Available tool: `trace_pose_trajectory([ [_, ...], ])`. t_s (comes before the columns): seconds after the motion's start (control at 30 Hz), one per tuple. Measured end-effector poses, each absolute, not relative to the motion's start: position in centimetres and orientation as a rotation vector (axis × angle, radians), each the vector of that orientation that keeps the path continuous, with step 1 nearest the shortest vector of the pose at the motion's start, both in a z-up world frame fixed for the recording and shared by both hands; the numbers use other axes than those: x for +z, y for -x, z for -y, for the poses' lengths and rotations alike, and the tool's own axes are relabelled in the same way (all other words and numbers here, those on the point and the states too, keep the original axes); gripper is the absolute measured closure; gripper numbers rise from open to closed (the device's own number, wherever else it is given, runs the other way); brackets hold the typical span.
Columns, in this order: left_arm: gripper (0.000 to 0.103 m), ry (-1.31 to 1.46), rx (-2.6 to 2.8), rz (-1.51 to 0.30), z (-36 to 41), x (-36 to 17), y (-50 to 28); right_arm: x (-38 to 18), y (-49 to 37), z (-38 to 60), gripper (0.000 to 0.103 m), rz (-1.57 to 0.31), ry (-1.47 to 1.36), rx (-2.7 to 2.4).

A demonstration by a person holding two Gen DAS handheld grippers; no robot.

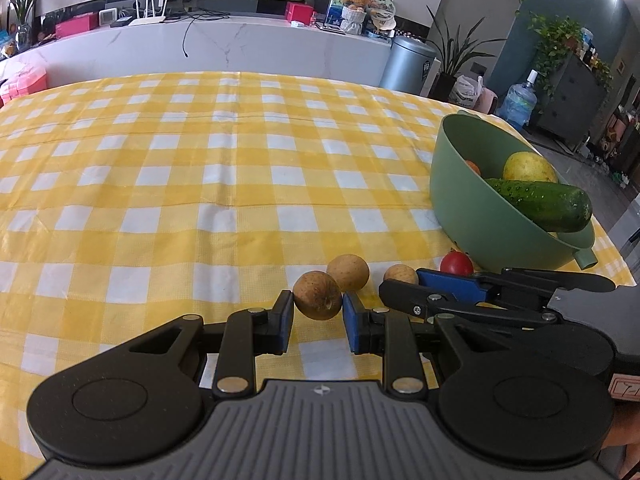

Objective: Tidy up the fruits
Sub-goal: 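Close the left tool on a brown longan while the right tool closes on another longan, then carry the longan in the left tool while the right tool carries its longan over the bowl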

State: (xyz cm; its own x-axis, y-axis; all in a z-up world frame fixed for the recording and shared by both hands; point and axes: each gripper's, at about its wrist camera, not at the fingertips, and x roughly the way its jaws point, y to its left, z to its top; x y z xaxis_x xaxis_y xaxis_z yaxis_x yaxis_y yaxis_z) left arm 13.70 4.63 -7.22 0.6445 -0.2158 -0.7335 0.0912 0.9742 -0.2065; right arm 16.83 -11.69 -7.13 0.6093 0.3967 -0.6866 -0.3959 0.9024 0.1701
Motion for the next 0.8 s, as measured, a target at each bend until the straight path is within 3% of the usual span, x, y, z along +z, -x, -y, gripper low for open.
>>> trace_pose_trajectory([
  [0.43,0.074,0.162,-0.164,-0.814,-4.8,-6.3,-12.6,-6.0,-15.6,12.0,0.083,-0.736,-0.003,0.465],
  [0.8,0.074,0.186,-0.203,-0.721,-3.8,-1.9,-10.6,-1.5,-11.0,13.5,0.083,-0.559,0.026,0.479],
])
